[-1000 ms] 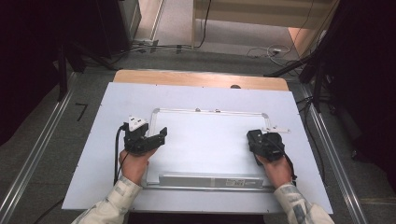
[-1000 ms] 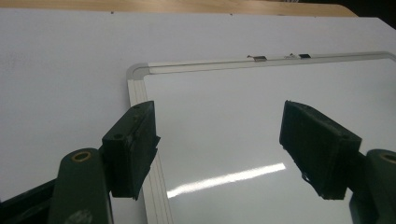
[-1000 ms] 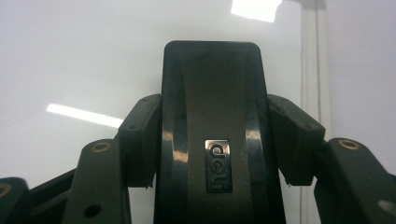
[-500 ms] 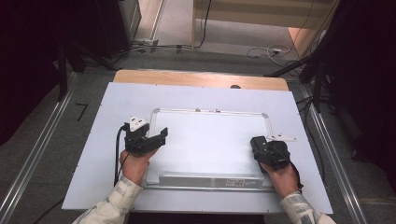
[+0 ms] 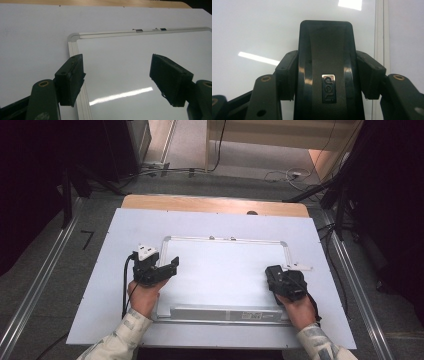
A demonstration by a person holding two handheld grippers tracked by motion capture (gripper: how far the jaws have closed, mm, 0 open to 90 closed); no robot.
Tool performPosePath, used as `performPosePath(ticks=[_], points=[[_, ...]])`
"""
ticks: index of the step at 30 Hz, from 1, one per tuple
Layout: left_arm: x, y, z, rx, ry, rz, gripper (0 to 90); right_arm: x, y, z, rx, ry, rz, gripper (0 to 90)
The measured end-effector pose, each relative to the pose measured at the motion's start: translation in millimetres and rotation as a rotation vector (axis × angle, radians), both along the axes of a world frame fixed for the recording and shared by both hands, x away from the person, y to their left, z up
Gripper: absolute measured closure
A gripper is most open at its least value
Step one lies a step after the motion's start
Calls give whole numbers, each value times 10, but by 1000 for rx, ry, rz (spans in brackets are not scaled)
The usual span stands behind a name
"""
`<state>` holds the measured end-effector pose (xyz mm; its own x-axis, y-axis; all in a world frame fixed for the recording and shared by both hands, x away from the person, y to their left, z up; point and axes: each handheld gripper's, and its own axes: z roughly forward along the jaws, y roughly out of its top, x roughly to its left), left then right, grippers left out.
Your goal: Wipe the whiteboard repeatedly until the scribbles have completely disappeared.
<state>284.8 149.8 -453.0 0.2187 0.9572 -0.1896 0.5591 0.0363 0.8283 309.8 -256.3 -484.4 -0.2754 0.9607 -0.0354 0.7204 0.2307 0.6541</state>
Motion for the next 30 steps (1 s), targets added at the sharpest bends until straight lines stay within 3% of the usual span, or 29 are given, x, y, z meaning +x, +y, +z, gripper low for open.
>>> performPosePath(ticks=[5,10,15,19,24,30], points=[[-12,5,14,-3,-6,3,279,-199,-81,-2,-9,4,12,390],[-8,8,8,2,-3,2,281,-71,-133,2,-9,3,-23,390],[2,-4,1,-2,-4,0,285,88,-35,2,-12,-3,-27,390],[5,-1,-4,2,2,2,284,59,45,1,-14,-5,10,390],[-6,7,4,0,-1,2,284,-65,-7,3,-4,4,29,390],[-10,3,6,-3,-4,0,284,5,-175,9,3,9,-35,389]])
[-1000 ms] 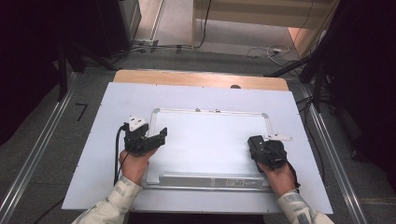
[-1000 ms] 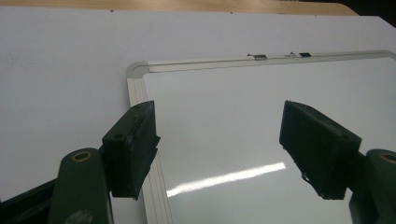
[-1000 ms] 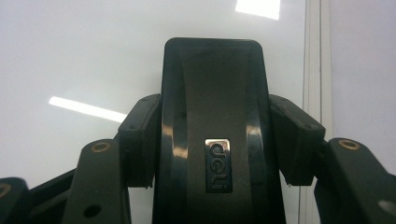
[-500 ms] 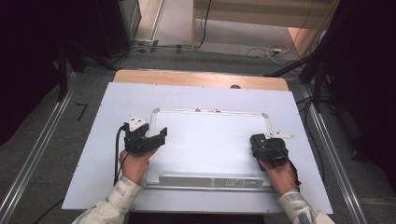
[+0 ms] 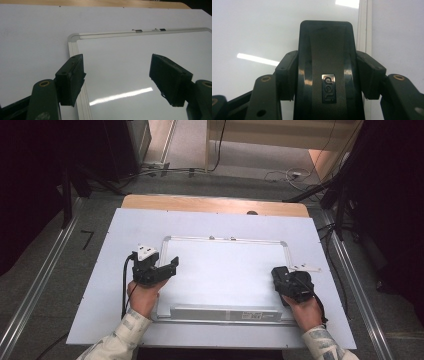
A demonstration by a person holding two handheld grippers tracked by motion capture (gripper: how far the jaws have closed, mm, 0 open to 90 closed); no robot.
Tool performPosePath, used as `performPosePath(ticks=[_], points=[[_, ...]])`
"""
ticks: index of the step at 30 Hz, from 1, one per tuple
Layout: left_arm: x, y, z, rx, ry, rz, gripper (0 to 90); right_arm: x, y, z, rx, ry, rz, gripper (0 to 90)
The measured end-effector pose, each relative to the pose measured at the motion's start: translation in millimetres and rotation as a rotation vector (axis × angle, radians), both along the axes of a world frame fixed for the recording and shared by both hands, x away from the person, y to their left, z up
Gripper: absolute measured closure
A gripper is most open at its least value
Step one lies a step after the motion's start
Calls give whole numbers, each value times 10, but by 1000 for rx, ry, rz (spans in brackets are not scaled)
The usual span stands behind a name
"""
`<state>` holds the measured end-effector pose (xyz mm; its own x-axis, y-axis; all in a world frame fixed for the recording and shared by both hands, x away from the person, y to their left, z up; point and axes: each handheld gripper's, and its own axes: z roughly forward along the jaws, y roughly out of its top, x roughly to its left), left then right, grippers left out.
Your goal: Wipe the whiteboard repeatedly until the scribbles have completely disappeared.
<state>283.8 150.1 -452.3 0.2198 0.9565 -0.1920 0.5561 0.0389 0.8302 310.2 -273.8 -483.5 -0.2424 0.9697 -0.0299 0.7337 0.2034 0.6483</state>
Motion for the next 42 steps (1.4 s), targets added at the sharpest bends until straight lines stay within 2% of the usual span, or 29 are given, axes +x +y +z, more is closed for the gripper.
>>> performPosePath(ticks=[5,9,14,19,21,24,26,28,34,38,42], points=[[4,7,-2,2,3,0,284,80,87,-3,-6,-7,-2,389],[2,15,-5,0,2,5,284,-42,131,-4,-2,-1,35,389],[-2,6,-5,2,0,1,284,-124,66,0,18,6,33,381],[-1,16,-5,-1,2,3,284,-119,7,-3,51,43,44,253],[2,20,-9,1,4,2,284,-125,-14,-21,54,53,48,277],[3,15,-15,3,6,-1,284,-137,-5,-25,53,42,46,335],[-3,12,-10,2,4,-1,284,-147,21,-30,35,30,52,376],[-6,16,-6,-1,2,1,284,-151,39,-34,22,24,49,381],[-9,24,-2,-2,1,0,284,-141,58,-14,36,28,28,386],[-6,28,-6,-4,1,2,284,-137,84,65,59,-20,8,386],[-9,28,-1,-4,0,0,284,-73,109,98,56,-15,-13,386]])
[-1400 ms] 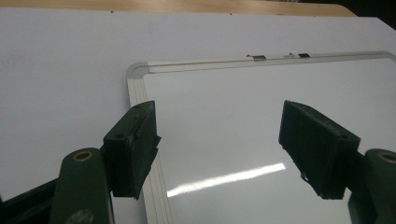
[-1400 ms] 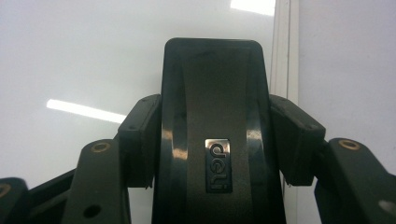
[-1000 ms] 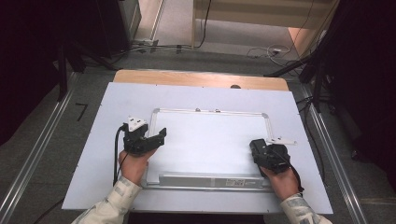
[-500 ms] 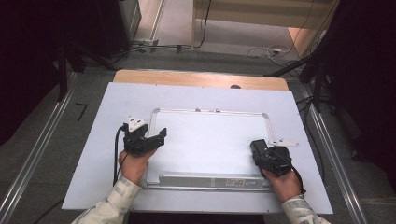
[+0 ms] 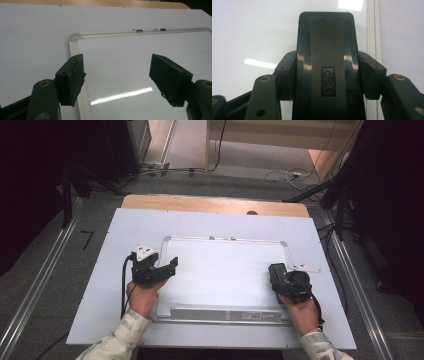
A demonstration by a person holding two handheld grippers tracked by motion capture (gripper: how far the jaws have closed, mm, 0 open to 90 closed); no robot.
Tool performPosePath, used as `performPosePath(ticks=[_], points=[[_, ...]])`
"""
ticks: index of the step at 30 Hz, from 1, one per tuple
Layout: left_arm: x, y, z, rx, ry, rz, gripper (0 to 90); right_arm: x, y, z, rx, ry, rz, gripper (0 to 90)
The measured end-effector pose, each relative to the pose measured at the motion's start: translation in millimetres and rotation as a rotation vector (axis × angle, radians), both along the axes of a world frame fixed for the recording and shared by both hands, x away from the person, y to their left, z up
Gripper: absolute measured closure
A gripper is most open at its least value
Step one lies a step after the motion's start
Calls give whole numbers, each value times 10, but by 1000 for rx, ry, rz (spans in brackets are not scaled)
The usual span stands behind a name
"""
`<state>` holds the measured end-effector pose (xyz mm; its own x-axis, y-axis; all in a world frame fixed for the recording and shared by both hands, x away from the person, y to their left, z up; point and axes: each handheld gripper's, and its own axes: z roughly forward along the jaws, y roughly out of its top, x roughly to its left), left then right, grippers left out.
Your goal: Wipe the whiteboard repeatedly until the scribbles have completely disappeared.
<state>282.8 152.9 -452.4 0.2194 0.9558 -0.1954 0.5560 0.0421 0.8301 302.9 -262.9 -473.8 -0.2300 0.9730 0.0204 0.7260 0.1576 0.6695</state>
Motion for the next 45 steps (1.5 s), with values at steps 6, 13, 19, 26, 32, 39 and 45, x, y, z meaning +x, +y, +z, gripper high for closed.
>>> performPosePath(ticks=[6,13,19,26,32,39,45], points=[[-1,4,4,-2,-1,4,284,207,51,96,5,-6,-40,385],[-3,33,8,-6,-3,9,284,598,115,163,-16,-7,-105,384],[-3,46,4,-6,-3,8,284,828,135,97,-34,19,-135,385],[-2,54,-1,-5,-2,11,285,969,161,14,-45,43,-153,384],[-1,52,-10,-2,0,10,284,1010,143,-63,-40,71,-157,382],[-3,55,-14,-1,3,11,284,903,122,69,9,2,-99,212],[-11,59,-10,0,2,13,284,613,81,185,40,-89,-15,161]])
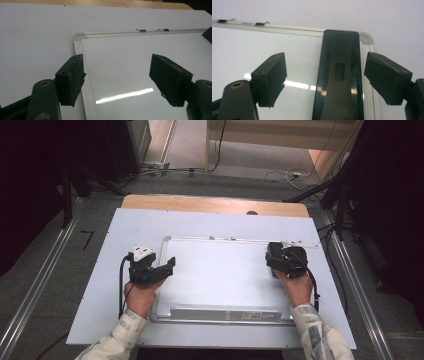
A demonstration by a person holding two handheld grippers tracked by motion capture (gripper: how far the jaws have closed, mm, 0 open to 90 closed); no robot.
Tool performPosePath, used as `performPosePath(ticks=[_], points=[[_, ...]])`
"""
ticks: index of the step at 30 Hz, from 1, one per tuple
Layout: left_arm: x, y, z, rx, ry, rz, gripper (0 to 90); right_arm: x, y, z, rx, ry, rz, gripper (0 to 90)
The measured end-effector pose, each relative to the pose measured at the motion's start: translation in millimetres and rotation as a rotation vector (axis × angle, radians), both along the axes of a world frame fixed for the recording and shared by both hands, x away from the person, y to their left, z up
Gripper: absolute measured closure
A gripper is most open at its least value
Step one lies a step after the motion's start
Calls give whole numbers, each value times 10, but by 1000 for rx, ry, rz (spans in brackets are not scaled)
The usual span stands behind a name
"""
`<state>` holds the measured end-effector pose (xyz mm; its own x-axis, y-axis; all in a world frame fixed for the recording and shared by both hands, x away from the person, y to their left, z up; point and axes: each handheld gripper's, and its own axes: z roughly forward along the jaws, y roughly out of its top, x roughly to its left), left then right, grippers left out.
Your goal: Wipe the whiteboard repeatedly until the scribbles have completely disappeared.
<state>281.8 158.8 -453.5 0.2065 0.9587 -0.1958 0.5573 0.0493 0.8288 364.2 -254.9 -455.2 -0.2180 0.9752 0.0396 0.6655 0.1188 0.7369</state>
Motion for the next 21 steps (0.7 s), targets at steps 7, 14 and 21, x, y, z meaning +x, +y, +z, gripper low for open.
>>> performPosePath(ticks=[7,14,21], points=[[-12,-2,5,-1,-5,2,284,-365,-231,50,74,-52,62,137],[-42,15,7,-1,-16,10,284,-609,-523,84,106,-98,87,102],[-141,96,33,-7,-41,27,285,-754,-758,76,106,-99,70,84]])
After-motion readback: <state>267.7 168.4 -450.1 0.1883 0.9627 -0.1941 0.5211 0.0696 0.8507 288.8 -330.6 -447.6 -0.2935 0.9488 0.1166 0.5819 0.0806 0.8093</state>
